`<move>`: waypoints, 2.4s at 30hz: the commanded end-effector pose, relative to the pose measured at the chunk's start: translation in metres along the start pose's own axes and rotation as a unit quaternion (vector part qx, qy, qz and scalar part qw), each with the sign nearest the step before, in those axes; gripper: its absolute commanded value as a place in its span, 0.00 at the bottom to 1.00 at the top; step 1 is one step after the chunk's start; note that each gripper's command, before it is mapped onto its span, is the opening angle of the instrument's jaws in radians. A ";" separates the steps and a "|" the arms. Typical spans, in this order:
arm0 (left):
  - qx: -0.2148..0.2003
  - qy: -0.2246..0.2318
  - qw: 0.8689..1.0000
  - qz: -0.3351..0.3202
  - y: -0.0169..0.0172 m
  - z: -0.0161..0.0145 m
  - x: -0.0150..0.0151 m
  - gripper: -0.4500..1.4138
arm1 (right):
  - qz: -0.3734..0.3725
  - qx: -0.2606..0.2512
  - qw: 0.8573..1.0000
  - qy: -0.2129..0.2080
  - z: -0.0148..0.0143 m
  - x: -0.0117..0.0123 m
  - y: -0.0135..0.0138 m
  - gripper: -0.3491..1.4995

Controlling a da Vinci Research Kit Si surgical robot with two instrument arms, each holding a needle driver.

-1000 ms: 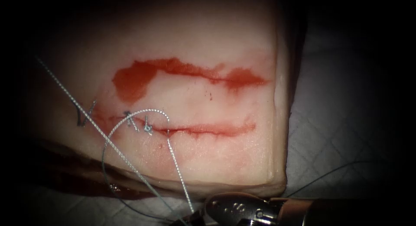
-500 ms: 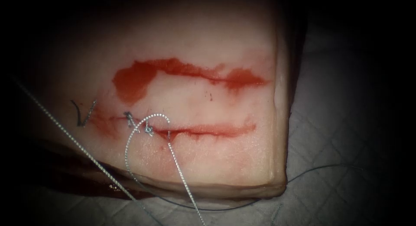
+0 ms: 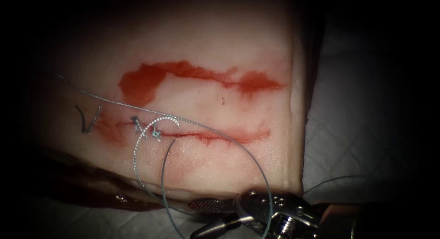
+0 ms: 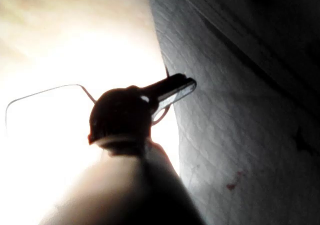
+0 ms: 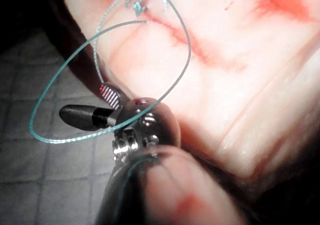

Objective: Wound Closure

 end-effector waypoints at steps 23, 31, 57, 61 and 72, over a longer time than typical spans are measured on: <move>0.072 0.075 0.993 -0.059 0.0000 0.0007 0.0044 0.17 | -0.375 0.108 0.920 -0.013 0.0056 -0.0031 -0.0033 0.61; 0.078 0.080 0.992 -0.064 0.0002 0.0008 0.0047 0.00 | -0.535 0.077 0.840 0.054 0.0064 -0.0027 -0.0040 0.51; 0.048 0.107 0.991 -0.062 0.0035 0.0022 0.0088 0.00 | -0.580 0.030 0.803 0.134 0.0086 0.0009 -0.0044 0.21; 0.022 0.109 0.992 -0.055 0.0048 0.0021 0.0092 0.00 | -0.574 0.033 0.807 0.134 0.0086 0.0010 -0.0046 0.17; -0.176 0.083 0.980 0.039 0.0126 0.0027 0.0078 0.00 | -0.519 0.099 0.835 0.156 0.0073 -0.0001 -0.0024 0.00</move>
